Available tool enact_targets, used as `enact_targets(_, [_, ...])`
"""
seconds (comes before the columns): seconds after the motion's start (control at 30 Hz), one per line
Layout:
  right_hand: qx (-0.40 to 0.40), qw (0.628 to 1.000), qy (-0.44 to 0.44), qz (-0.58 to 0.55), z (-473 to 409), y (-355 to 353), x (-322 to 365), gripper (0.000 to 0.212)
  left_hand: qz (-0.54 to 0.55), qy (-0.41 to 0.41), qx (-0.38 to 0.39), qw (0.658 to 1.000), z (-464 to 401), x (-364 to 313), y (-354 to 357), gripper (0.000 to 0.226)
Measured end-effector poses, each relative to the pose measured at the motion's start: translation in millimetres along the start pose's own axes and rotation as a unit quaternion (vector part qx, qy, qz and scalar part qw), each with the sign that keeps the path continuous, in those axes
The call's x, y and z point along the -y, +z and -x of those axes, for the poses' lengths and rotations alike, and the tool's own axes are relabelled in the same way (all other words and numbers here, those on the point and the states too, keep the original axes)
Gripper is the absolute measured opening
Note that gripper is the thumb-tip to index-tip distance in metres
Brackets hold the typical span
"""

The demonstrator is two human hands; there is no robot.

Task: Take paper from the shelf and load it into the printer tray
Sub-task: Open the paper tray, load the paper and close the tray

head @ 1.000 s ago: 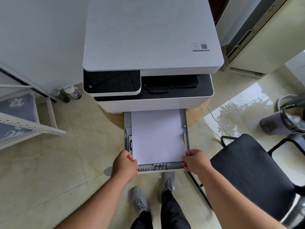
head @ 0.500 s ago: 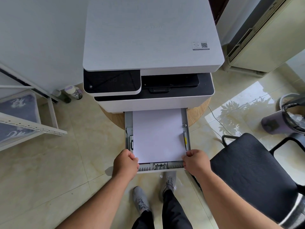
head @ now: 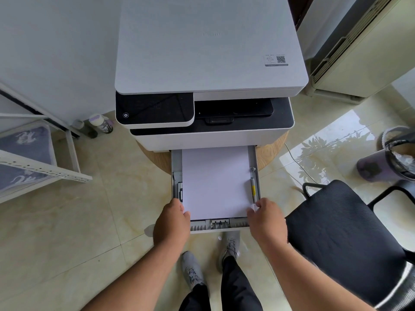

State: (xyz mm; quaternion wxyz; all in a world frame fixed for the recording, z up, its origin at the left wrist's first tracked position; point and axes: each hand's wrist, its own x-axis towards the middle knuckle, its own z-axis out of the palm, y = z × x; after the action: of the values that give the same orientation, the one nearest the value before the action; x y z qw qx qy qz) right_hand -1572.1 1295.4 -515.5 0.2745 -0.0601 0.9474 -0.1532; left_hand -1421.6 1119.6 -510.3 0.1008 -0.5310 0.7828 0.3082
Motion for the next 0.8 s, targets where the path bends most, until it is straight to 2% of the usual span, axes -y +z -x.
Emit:
enact_targets(0.03, [-0.020, 0.998, -0.049, 0.037, 7, 0, 2, 0.029, -0.023, 0.049, -0.009, 0.998, 4, 0, -2, 0.004])
enact_targets(0.1, [-0.038, 0.978, -0.195, 0.068, 20, 2, 3, 0.028, -0.059, 0.191, -0.008, 0.980, 13, 3, 1, 0.021])
enact_targets(0.17, [-0.017, 0.932, -0.342, 0.124, 29, 15, -1, 0.024, -0.090, 0.319, 0.044, 0.942, 20, 9, 8, 0.041])
enact_targets(0.2, [-0.010, 0.910, -0.386, 0.153, 30, 22, -4, 0.022, -0.106, 0.350, 0.073, 0.928, 21, 10, 11, 0.050])
enact_targets(0.27, [0.011, 0.896, -0.405, 0.183, 29, 30, -6, 0.020, -0.142, 0.345, 0.135, 0.918, 21, 7, 12, 0.062])
enact_targets(0.33, [0.005, 0.892, -0.405, 0.199, 26, 35, -6, 0.013, -0.173, 0.332, 0.163, 0.913, 19, 3, 11, 0.067])
enact_targets(0.4, [-0.007, 0.884, -0.416, 0.211, 23, 39, -6, 0.010, -0.192, 0.327, 0.167, 0.910, 18, 2, 11, 0.068])
enact_targets(0.8, [-0.013, 0.867, -0.440, 0.232, 23, 44, -13, 0.022, -0.252, 0.327, 0.137, 0.900, 16, -2, 17, 0.043])
